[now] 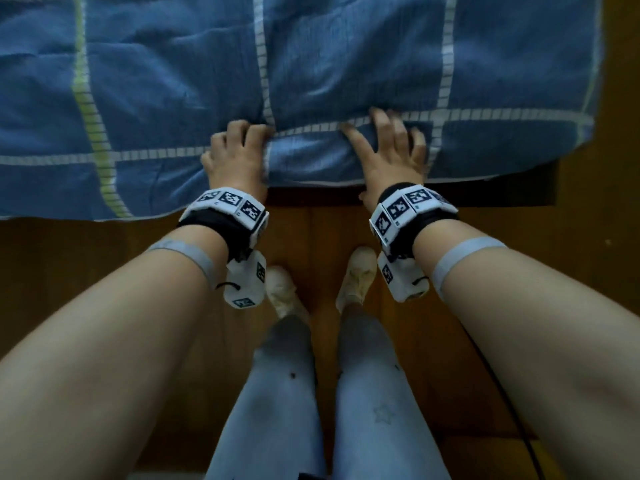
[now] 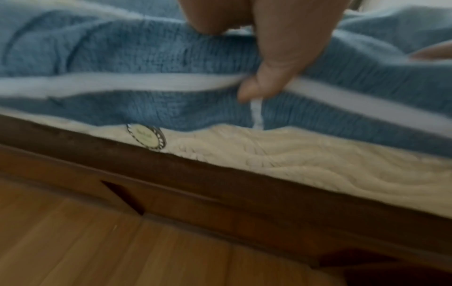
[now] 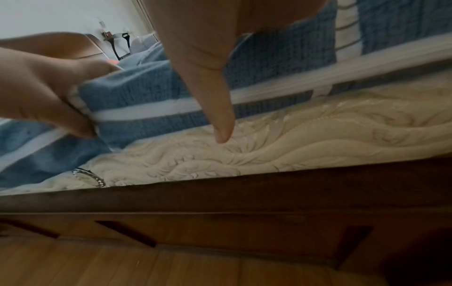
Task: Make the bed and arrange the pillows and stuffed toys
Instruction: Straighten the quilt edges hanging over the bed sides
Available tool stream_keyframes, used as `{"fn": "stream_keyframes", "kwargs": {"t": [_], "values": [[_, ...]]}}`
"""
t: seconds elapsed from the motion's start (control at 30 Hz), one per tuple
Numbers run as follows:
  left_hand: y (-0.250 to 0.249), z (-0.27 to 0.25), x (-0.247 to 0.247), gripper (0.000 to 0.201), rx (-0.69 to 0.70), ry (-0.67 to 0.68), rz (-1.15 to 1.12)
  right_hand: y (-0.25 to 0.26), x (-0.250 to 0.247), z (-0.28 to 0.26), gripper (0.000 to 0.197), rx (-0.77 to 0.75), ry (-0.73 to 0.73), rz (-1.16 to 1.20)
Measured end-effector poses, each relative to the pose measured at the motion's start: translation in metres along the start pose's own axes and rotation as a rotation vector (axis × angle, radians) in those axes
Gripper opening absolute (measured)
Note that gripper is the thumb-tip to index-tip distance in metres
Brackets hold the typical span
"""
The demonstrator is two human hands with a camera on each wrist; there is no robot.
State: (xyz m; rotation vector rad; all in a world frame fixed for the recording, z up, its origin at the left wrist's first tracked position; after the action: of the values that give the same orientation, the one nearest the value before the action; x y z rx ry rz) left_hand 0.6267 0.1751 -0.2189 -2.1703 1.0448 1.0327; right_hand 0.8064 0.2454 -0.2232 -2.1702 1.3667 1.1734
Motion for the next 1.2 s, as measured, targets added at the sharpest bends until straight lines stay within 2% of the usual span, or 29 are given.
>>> {"fn": "stream_keyframes", "kwargs": {"t": [0.07, 0.13, 0.23, 0.3, 0.4, 0.6, 0.67, 0.73, 0.83, 0.9, 0.97, 1.03, 1.1, 1.2], "values": [[0.004, 0.006, -0.008, 0.048, 0.018, 0.000, -0.081, -0.002, -0.007, 0.006, 0.098, 0.020, -0.014, -0.006], [0.009, 0.007, -0.020, 0.036, 0.032, -0.055, -0.238, -0.004, -0.020, 0.012, 0.077, 0.031, -0.032, 0.030], [0.011, -0.002, -0.033, 0.033, 0.020, -0.184, -0.375, -0.006, -0.032, 0.011, 0.042, 0.008, -0.177, 0.065], [0.008, -0.014, -0.027, 0.034, 0.036, -0.211, -0.441, -0.006, -0.022, -0.001, 0.034, 0.005, -0.254, 0.106], [0.006, -0.015, -0.007, 0.036, 0.008, -0.106, -0.427, -0.006, 0.000, -0.011, 0.031, 0.016, -0.212, 0.118], [0.004, -0.013, -0.006, 0.034, 0.023, 0.167, -0.168, -0.014, -0.008, -0.007, 0.035, 0.022, 0.054, 0.123], [-0.009, -0.022, -0.006, 0.042, 0.015, 0.206, -0.199, -0.028, -0.014, -0.018, 0.043, 0.018, 0.054, 0.126], [-0.038, -0.027, -0.008, 0.051, 0.082, 0.210, -0.273, -0.052, -0.020, -0.029, 0.057, 0.052, 0.007, 0.150], [-0.105, -0.026, -0.010, 0.055, 0.299, 0.167, -0.342, -0.101, -0.026, -0.031, 0.077, 0.134, -0.084, 0.185], [-0.154, -0.024, -0.006, 0.059, 0.403, 0.161, -0.324, -0.138, -0.026, -0.029, 0.087, 0.188, -0.116, 0.212], [-0.200, -0.023, 0.004, 0.063, 0.438, 0.179, -0.266, -0.178, -0.024, -0.028, 0.097, 0.252, -0.117, 0.244], [-0.237, -0.019, 0.022, 0.068, 0.368, 0.210, -0.172, -0.223, -0.023, -0.025, 0.106, 0.317, -0.126, 0.329], [-0.263, -0.014, 0.039, 0.074, 0.226, 0.226, -0.100, -0.266, -0.020, -0.023, 0.111, 0.372, -0.082, 0.437], [-0.284, -0.008, 0.051, 0.076, 0.027, 0.157, -0.063, -0.306, -0.017, -0.019, 0.111, 0.323, 0.050, 0.470]]}}
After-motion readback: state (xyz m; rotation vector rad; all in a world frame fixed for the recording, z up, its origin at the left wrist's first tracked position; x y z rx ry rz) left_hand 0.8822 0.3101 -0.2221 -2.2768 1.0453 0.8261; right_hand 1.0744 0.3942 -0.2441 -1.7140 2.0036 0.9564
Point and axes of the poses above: each hand's wrist, its own z-axis towards the middle knuckle, its own x-axis out of the palm, y = z × x, the point moved 4 cm from there along z, towards the middle knuckle, and after that the axes turned 9 degrees about y, right-handed, at the moved point
